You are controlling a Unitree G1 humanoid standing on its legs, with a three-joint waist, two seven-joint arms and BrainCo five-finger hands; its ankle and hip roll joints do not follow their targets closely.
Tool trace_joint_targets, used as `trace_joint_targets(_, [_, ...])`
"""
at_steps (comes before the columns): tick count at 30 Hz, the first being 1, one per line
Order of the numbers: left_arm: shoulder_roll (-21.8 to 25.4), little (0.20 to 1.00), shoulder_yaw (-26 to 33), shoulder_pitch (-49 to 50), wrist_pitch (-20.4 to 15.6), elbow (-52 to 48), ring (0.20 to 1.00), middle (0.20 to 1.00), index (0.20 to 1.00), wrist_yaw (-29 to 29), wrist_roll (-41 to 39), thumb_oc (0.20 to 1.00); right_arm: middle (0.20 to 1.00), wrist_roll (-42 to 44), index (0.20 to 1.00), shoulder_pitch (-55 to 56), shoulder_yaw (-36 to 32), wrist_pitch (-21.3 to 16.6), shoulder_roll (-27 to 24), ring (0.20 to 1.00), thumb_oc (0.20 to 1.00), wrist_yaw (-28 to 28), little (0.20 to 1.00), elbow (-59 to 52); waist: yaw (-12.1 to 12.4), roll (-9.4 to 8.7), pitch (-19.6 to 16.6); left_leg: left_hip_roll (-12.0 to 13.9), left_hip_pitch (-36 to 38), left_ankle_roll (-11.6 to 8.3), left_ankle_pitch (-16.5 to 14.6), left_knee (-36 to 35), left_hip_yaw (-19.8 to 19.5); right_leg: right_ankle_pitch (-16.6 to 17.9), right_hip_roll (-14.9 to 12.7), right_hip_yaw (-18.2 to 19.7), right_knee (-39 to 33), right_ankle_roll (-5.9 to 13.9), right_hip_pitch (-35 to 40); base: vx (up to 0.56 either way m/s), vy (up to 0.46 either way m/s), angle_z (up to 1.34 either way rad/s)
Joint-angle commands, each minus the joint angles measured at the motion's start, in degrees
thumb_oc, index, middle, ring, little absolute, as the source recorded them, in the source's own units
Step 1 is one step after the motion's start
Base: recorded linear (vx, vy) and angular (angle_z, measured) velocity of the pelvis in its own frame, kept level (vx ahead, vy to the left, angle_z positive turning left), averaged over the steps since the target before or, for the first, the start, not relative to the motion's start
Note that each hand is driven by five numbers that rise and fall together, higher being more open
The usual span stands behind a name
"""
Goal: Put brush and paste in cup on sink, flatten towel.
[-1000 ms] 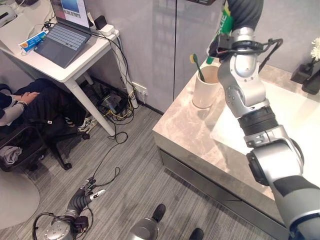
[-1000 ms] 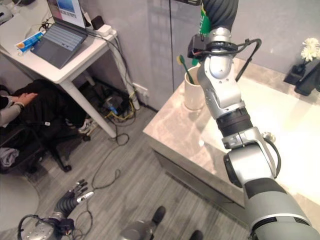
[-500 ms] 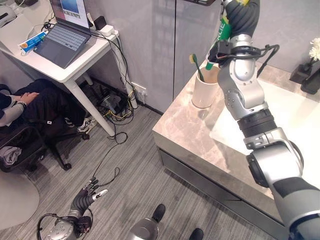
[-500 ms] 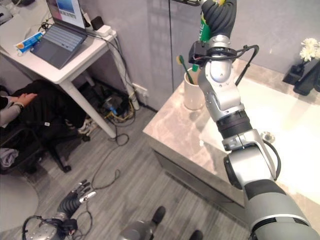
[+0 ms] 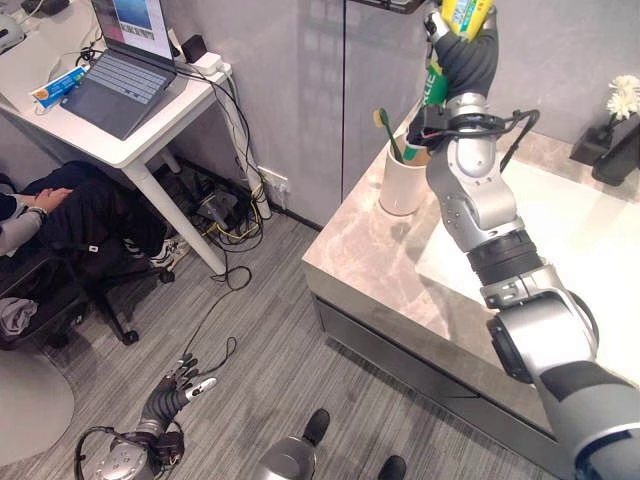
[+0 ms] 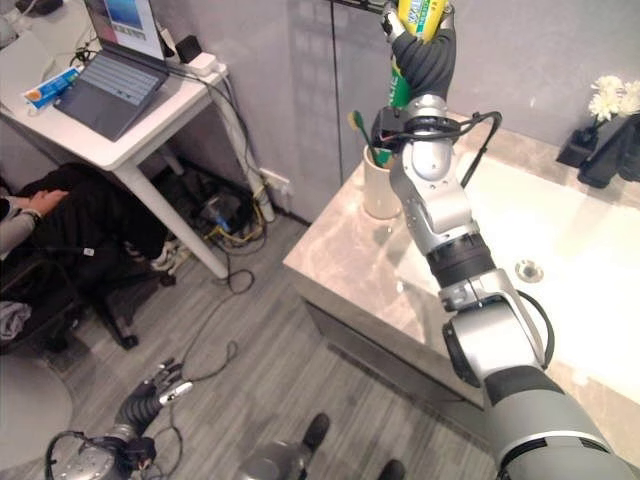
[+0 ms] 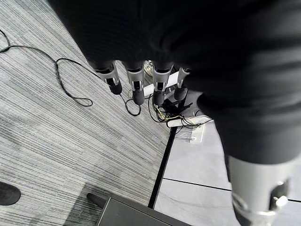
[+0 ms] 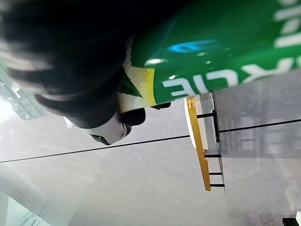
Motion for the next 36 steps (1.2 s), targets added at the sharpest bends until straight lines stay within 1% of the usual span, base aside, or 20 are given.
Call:
trace_joint_targets(1, [2.8,1.0,-0.3,1.3,-2.8,-2.6,1.0,1.0,1.0,0.1,0.0,1.0,0.2,-1.1,0.2,-3.5,-0.6,-2.7,-2.8,0.2,0.2,0.6,0.2,-2.2,0.6,-2.84,-0.5,-0.3,-2.0,0.42,1.0,-0.9,0.4,1.1,-4.9,-0.7,0.5,5.46,7.8,0.0,0.0,0.0])
trace_joint_targets(9, [3.1,1.0,-0.9,1.4,-2.7,-2.7,1.0,1.0,1.0,-0.1,0.0,1.0,0.2,-1.7,0.2,-3.1,-1.7,-2.8,-2.7,0.2,0.2,-0.1,0.2,-1.6,0.6,-2.74,-0.6,-0.3,-2.1,0.47,1.0,-0.9,0.4,1.3,-4.9,-0.7,0.5,5.53,7.7,0.0,0.0,0.0])
trace_joint_targets(18, [3.5,1.0,-1.5,1.5,-2.9,-3.0,1.0,1.0,1.0,-0.2,0.1,1.0,0.2,-2.5,0.2,-3.4,-2.4,-3.2,-2.7,0.2,0.2,-1.1,0.2,-0.2,1.2,-2.34,-0.5,-0.6,-2.4,0.51,1.2,-0.9,0.0,1.4,-5.1,-1.0,0.5,5.54,7.6,0.0,0.0,0.0])
trace_joint_targets(26, [3.8,1.0,-2.2,1.2,-3.1,-3.3,1.0,1.0,1.0,-0.5,0.9,1.0,0.2,-2.9,0.2,-2.9,-2.9,-3.5,-2.3,0.2,0.2,-1.4,0.2,-0.5,1.5,-2.05,-0.3,-1.0,-2.8,0.55,1.3,-0.9,-0.6,1.5,-5.3,-1.6,0.5,5.72,7.7,0.0,0.0,0.0])
trace_joint_targets(36, [3.5,1.0,-2.6,1.3,-3.1,-3.3,1.0,1.0,1.0,-0.7,0.5,1.0,0.2,-4.1,0.2,-2.3,-2.8,-3.7,-1.6,0.2,0.2,-1.5,0.2,-1.9,1.5,-1.76,-0.3,-1.1,-3.0,0.63,1.4,-0.9,-0.4,1.4,-5.5,-1.5,0.5,5.71,7.5,0.0,0.0,0.0])
